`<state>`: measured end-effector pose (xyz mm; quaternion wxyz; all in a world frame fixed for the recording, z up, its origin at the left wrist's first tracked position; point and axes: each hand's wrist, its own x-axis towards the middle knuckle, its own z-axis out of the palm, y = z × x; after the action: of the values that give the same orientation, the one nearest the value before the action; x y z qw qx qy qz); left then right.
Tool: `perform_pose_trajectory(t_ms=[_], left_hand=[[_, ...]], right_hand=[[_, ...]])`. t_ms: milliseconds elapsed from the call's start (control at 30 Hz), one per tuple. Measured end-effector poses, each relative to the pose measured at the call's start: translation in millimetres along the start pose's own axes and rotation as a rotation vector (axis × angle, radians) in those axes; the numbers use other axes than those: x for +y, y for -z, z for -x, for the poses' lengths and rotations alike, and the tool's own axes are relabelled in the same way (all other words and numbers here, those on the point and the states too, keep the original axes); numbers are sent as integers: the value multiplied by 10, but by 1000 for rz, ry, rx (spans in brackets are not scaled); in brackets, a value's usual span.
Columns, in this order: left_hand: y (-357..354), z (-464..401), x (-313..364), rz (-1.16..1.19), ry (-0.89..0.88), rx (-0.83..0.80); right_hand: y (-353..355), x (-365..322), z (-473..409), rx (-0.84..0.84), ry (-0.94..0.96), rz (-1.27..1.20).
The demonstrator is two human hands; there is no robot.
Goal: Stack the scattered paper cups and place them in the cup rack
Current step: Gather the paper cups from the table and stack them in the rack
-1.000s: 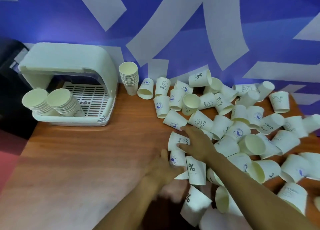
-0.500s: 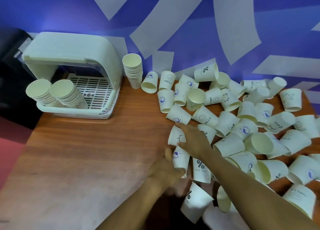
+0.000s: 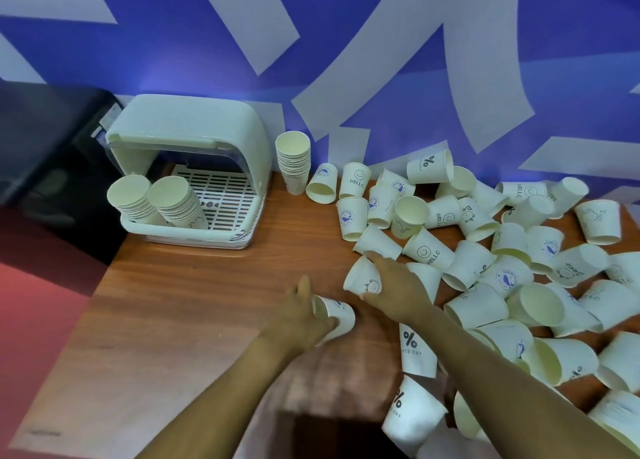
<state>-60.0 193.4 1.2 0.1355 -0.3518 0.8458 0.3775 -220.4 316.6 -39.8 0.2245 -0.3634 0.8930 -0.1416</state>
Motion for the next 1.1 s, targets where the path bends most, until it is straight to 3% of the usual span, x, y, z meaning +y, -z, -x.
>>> perform_pose_trajectory(t_ms=[133,333,500,800,1100], left_hand=[[376,-57,-93,-16,-76,98],[939,-124,-262,-112,-219,230],[1428,-54,-593,-99,-313,222],[2548,-41,-1499,-63,-309,360],[3201,-201,-1977,-46,-335,486]], right_hand=[[202,-289,15,77,50,-212],[447,-877,87,198,72,-254],[482,-1444,33,234,68,-269],[45,-2707,-291,222,127,-272],[-78,-3482,-677,284,119,-238]])
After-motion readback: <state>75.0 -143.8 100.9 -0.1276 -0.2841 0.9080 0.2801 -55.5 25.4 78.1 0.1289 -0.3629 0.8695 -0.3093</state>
